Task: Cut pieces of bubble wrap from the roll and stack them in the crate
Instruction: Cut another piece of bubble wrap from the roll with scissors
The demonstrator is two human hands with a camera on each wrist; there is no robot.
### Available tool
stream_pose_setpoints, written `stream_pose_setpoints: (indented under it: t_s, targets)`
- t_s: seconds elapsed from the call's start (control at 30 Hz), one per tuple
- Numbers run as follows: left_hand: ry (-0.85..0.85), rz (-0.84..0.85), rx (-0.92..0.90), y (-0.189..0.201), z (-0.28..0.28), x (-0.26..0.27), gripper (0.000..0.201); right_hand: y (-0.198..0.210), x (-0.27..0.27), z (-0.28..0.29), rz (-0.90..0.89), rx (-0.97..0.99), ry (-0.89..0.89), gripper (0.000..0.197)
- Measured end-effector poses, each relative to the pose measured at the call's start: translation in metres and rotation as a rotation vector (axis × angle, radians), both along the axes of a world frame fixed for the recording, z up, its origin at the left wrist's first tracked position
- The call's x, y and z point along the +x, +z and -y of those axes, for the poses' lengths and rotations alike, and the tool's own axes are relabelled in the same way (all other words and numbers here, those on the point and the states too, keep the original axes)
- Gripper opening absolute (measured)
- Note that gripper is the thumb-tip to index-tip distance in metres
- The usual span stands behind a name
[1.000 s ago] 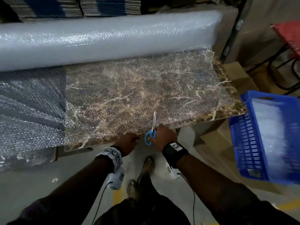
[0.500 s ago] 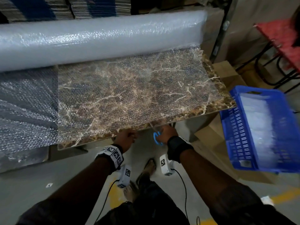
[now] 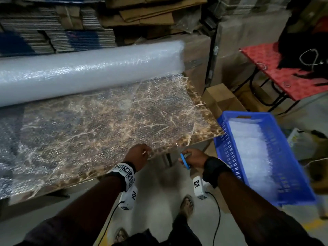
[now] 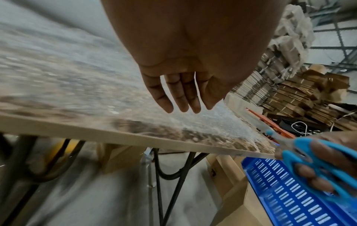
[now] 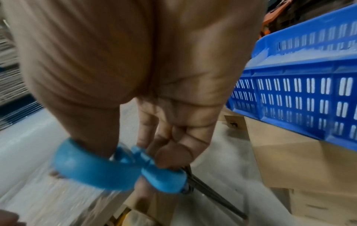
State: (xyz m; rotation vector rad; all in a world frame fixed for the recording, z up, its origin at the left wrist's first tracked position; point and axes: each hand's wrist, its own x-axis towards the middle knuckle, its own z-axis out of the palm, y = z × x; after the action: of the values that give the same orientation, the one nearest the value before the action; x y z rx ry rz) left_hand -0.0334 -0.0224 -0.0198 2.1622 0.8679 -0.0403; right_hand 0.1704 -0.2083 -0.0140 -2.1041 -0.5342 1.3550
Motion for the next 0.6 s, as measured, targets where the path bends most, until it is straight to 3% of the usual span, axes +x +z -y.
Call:
stream_pose_setpoints:
  t_s: [0.1,0.27,0.47,0.5,0.6]
  targets:
    - [-0.008,-0.046,0.018,-0.006,0.017,0.056,0.026,-0.003,0.056,0.005,0.042,0.089,-0.02,0.021]
    - [-0.129,-0.183,0.208,-0.016,0.043,0.135,0.054,-0.006,0.137,0.01,0.21,0.165,0.073,0.014]
    - [-0.178,-0.313,0.299,-0.035,0.079,0.163,0.067,-0.014,0.203,-0.004,0.19,0.112,0.088,0.019]
    - [-0.162,-0.305,0.314,-0.035,0.084,0.161,0.066,-0.019,0.214,-0.01,0.193,0.098,0.091,0.016]
    - [-0.143,-0.266,0.345,-0.034,0.087,0.157,0.057,-0.09,0.273,-0.025,0.148,0.053,0.168,0.026]
